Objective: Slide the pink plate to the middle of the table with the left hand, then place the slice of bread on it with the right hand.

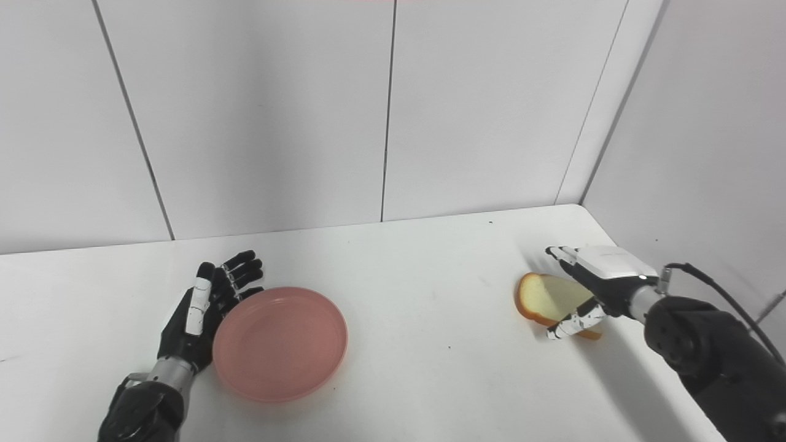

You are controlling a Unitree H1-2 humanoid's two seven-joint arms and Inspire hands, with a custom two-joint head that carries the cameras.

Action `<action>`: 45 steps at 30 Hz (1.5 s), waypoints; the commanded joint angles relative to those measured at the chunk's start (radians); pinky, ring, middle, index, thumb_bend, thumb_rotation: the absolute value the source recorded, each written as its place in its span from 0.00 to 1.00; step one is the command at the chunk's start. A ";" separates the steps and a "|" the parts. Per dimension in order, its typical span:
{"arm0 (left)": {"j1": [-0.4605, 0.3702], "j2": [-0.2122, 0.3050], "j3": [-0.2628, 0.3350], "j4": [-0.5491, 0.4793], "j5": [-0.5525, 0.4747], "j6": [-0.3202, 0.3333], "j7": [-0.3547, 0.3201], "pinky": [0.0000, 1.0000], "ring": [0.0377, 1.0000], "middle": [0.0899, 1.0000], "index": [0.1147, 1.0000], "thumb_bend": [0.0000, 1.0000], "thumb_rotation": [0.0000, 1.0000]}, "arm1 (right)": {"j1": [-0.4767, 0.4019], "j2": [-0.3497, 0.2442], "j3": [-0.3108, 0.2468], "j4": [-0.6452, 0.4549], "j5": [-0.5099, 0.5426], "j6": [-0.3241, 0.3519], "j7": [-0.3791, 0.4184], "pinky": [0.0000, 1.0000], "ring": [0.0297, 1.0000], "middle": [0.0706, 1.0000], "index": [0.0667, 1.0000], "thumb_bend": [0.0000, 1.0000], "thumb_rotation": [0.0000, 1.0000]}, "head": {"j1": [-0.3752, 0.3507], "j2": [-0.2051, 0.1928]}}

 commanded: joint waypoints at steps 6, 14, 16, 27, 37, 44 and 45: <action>0.049 -0.009 -0.006 0.052 0.009 0.031 -0.008 0.75 0.81 0.77 0.70 0.94 0.92 | -0.079 -0.042 0.016 0.031 -0.041 0.021 0.039 1.00 1.00 1.00 1.00 1.00 0.45 | 0.003 0.004; 0.050 -0.009 -0.007 0.055 0.009 0.032 -0.010 0.76 0.81 0.76 0.70 0.95 0.92 | -0.158 -0.019 0.075 0.111 -0.074 0.026 0.082 1.00 1.00 1.00 1.00 1.00 0.52 | 0.005 0.004; 0.052 -0.007 -0.006 0.050 0.007 0.035 -0.012 0.76 0.81 0.76 0.70 0.95 0.92 | -0.181 -0.010 0.100 0.133 -0.095 0.029 0.092 1.00 1.00 1.00 1.00 1.00 0.50 | 0.007 0.004; 0.059 -0.004 -0.010 0.036 0.011 0.040 -0.009 0.75 0.82 0.77 0.71 0.95 0.91 | -0.264 0.022 0.166 0.225 -0.160 0.039 0.109 1.00 1.00 1.00 1.00 1.00 0.45 | 0.009 0.006; 0.065 -0.002 -0.009 0.006 0.004 0.066 -0.010 0.76 0.82 0.78 0.71 0.93 0.91 | -0.275 0.022 0.182 0.248 -0.164 0.047 0.118 1.00 1.00 1.00 1.00 1.00 0.45 | 0.012 0.007; 0.061 0.003 -0.008 0.017 0.003 0.060 -0.020 0.75 0.81 0.77 0.70 0.94 0.90 | -0.280 0.013 0.200 0.278 -0.190 0.046 0.111 1.00 1.00 1.00 1.00 1.00 0.48 | 0.010 0.007; 0.061 0.003 -0.008 0.018 0.003 0.060 -0.020 0.75 0.81 0.77 0.70 0.94 0.90 | -0.280 0.012 0.200 0.281 -0.190 0.045 0.108 1.00 1.00 1.00 1.00 1.00 0.47 | 0.010 0.008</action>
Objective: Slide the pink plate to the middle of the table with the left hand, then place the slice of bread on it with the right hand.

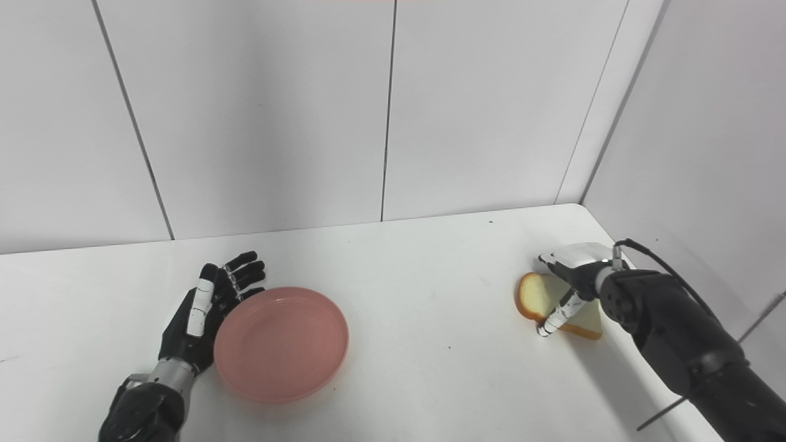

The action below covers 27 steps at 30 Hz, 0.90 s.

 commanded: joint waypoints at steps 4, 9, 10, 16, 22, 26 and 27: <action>0.052 0.002 -0.005 0.034 0.007 0.058 -0.011 0.75 0.81 0.77 0.71 0.94 0.91 | -0.027 -0.038 0.007 0.004 -0.034 0.032 0.005 1.00 1.00 1.00 1.00 1.00 0.49 | 0.001 0.002; 0.055 0.003 -0.006 0.032 0.006 0.060 -0.014 0.77 0.82 0.77 0.72 0.93 0.91 | -0.015 -0.034 -0.007 -0.006 -0.005 0.062 0.044 1.00 1.00 1.00 0.98 1.00 0.43 | 0.001 0.009; 0.056 0.003 -0.006 0.034 0.006 0.058 -0.016 0.78 0.82 0.78 0.72 0.93 0.91 | -0.010 -0.032 -0.015 -0.011 0.006 0.072 0.048 0.99 0.98 0.98 0.97 1.00 0.41 | 0.001 0.010; 0.052 0.002 -0.006 0.052 0.006 0.051 -0.015 0.78 0.82 0.78 0.71 0.95 0.90 | 0.023 -0.009 -0.039 -0.020 0.054 0.092 0.009 0.77 0.82 0.85 0.88 1.00 0.31 | 0.004 0.011; 0.052 0.003 -0.004 0.053 0.005 0.051 -0.015 0.79 0.82 0.77 0.70 0.94 0.91 | 0.030 0.004 -0.016 0.008 0.062 0.034 -0.071 0.56 0.61 0.66 0.73 0.91 0.26 | 0.004 0.014; 0.055 0.001 -0.003 0.045 0.003 0.060 -0.014 0.78 0.81 0.77 0.70 0.95 0.90 | 0.036 0.003 -0.004 -0.002 0.066 0.016 -0.101 0.51 0.59 0.64 0.72 0.88 0.28 | 0.005 0.018; 0.056 0.000 -0.004 0.044 0.002 0.061 -0.013 0.78 0.81 0.77 0.69 0.95 0.90 | 0.037 0.002 -0.002 -0.002 0.070 0.008 -0.106 0.49 0.56 0.60 0.69 0.86 0.27 | 0.005 0.018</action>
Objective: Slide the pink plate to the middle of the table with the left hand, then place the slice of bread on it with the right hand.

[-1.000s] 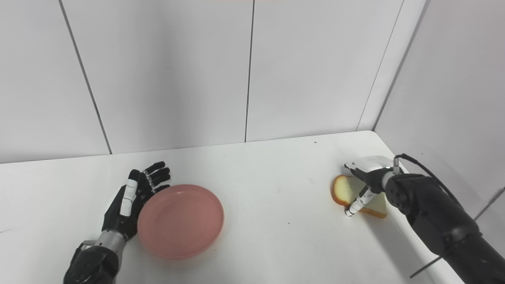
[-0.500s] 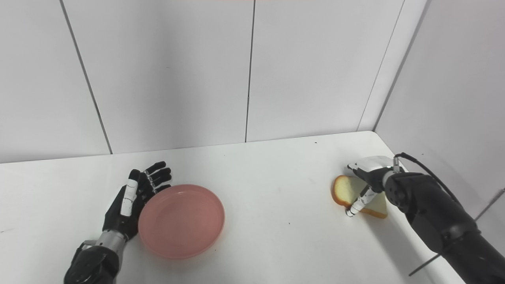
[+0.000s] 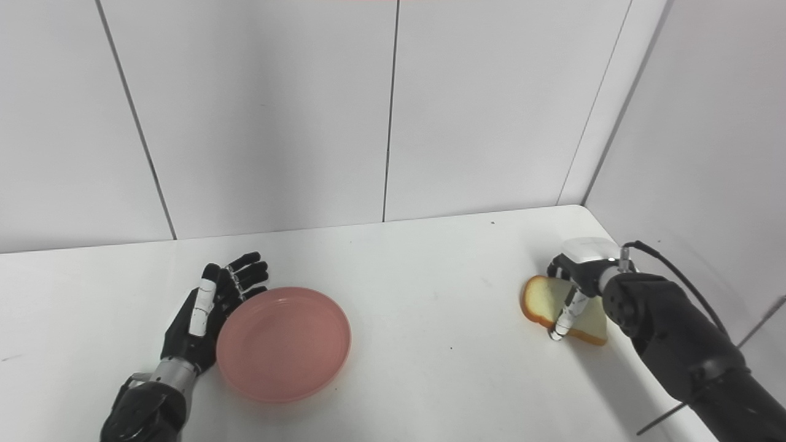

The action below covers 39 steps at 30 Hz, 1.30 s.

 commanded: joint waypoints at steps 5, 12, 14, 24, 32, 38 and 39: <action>0.053 -0.001 -0.004 0.052 0.007 0.051 -0.008 0.78 0.81 0.76 0.69 0.95 0.90 | 0.016 -0.010 0.014 -0.005 0.019 -0.040 0.002 0.46 0.52 0.57 0.66 0.84 0.26 | 0.001 0.001; 0.052 -0.001 -0.006 0.052 0.009 0.049 -0.009 0.78 0.81 0.76 0.69 0.95 0.91 | 0.019 -0.017 0.021 -0.043 0.012 -0.043 0.010 0.46 0.52 0.57 0.67 0.81 0.27 | 0.004 0.002; 0.051 -0.001 -0.007 0.055 0.010 0.045 -0.011 0.78 0.81 0.76 0.69 0.95 0.91 | 0.019 -0.019 0.020 -0.058 0.010 -0.037 0.013 0.44 0.50 0.55 0.63 0.81 0.26 | 0.006 0.003; 0.044 -0.006 -0.012 0.070 0.016 0.037 -0.005 0.76 0.80 0.76 0.69 0.95 0.91 | -0.032 -0.036 -0.009 -0.279 0.040 -0.027 0.112 0.39 0.46 0.51 0.57 0.83 0.29 | 0.009 0.001; 0.041 -0.011 -0.014 0.076 0.017 0.034 0.001 0.76 0.80 0.75 0.69 0.96 0.91 | -0.167 0.014 0.015 -0.448 0.028 0.007 0.256 0.39 0.44 0.49 0.46 0.52 0.16 | 0.027 0.000; 0.040 -0.018 -0.014 0.084 0.016 0.030 0.003 0.75 0.80 0.76 0.71 0.96 0.91 | -0.264 0.099 0.048 -0.467 -0.014 -0.018 0.295 0.37 0.43 0.48 0.45 0.52 0.15 | 0.058 -0.004; 0.037 -0.019 -0.015 0.091 0.018 0.025 0.002 0.75 0.80 0.76 0.71 0.96 0.91 | -0.274 0.120 0.054 -0.466 -0.018 -0.015 0.297 0.37 0.43 0.48 0.45 0.52 0.15 | 0.068 -0.005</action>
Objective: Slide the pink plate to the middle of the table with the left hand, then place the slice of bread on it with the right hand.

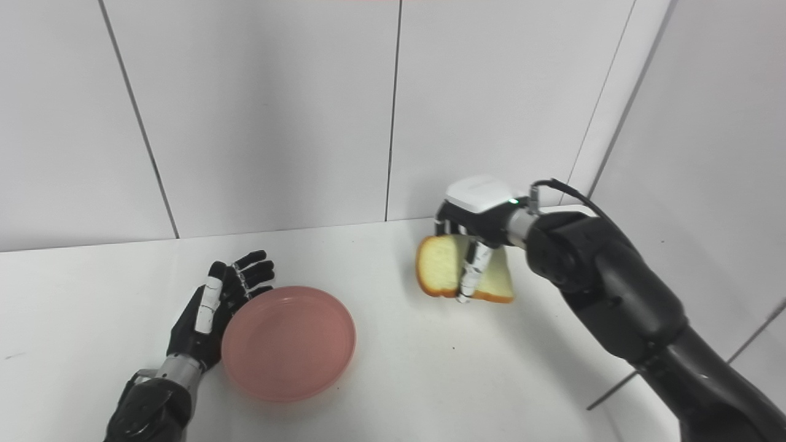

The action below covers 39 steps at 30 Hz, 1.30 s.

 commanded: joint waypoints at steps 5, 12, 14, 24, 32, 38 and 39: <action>0.049 -0.016 -0.008 0.066 0.014 0.036 0.000 0.75 0.80 0.75 0.72 0.95 0.91 | -0.071 0.083 0.025 -0.022 -0.053 0.008 0.015 0.35 0.41 0.47 0.46 0.52 0.15 | 0.031 -0.002; 0.068 -0.040 0.007 0.016 -0.009 0.076 0.015 0.74 0.80 0.75 0.72 0.97 0.91 | -0.082 0.196 0.067 -0.022 -0.065 0.004 0.025 0.37 0.43 0.48 0.45 0.52 0.15 | 0.110 0.014; 0.069 -0.052 0.017 0.013 -0.018 0.083 0.022 0.74 0.80 0.75 0.71 0.96 0.91 | -0.084 0.217 0.074 -0.023 -0.071 0.008 0.028 0.36 0.42 0.47 0.45 0.52 0.15 | 0.136 0.019; 0.067 -0.088 0.031 0.019 -0.002 0.086 0.050 0.72 0.79 0.74 0.68 0.95 0.95 | -0.089 0.301 0.094 0.017 -0.063 -0.043 -0.009 0.34 0.40 0.46 0.45 0.52 0.15 | 0.227 0.028; 0.075 -0.086 0.032 0.016 0.003 0.083 0.052 0.72 0.78 0.75 0.71 0.95 0.97 | -0.099 0.375 0.139 0.052 -0.090 -0.030 0.003 0.38 0.43 0.48 0.46 0.52 0.15 | 0.261 0.031; 0.079 -0.086 0.036 0.013 -0.001 0.088 0.053 0.71 0.76 0.74 0.71 0.96 0.96 | -0.112 0.400 0.181 0.078 -0.102 -0.057 0.001 0.35 0.41 0.47 0.45 0.52 0.15 | 0.258 0.037; 0.078 -0.087 0.036 0.015 0.000 0.085 0.054 0.70 0.76 0.73 0.71 0.97 0.96 | -0.116 0.403 0.190 0.086 -0.108 -0.054 0.004 0.35 0.41 0.47 0.45 0.52 0.15 | 0.258 0.037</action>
